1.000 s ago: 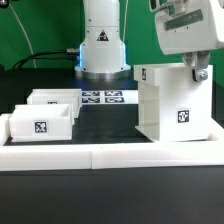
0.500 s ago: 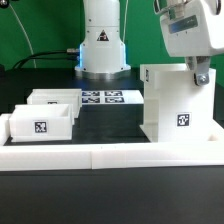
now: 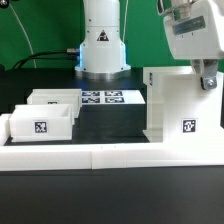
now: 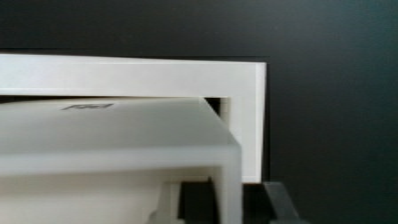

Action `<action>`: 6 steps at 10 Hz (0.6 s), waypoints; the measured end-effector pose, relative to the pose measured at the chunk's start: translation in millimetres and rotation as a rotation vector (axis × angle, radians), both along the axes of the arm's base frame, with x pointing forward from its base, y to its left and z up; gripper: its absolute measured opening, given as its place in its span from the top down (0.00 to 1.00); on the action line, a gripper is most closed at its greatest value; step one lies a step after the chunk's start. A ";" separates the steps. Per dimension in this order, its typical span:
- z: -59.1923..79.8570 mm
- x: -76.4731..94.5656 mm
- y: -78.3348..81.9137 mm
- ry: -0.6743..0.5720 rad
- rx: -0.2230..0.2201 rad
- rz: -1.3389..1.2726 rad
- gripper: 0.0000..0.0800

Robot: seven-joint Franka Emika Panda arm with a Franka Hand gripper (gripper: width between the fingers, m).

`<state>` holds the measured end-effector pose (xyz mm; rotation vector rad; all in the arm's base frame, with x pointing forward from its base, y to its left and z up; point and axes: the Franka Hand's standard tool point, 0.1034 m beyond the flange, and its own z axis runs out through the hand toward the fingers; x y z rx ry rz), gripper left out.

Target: Assemble drawer

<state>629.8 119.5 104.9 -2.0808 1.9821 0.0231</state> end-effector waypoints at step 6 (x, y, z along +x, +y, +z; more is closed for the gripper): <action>-2.5 7.2 1.1 0.026 0.007 0.012 0.69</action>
Offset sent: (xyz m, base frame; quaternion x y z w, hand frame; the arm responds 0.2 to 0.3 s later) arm 0.0194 0.0029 -0.0050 -0.0184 -0.0003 0.0239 0.9995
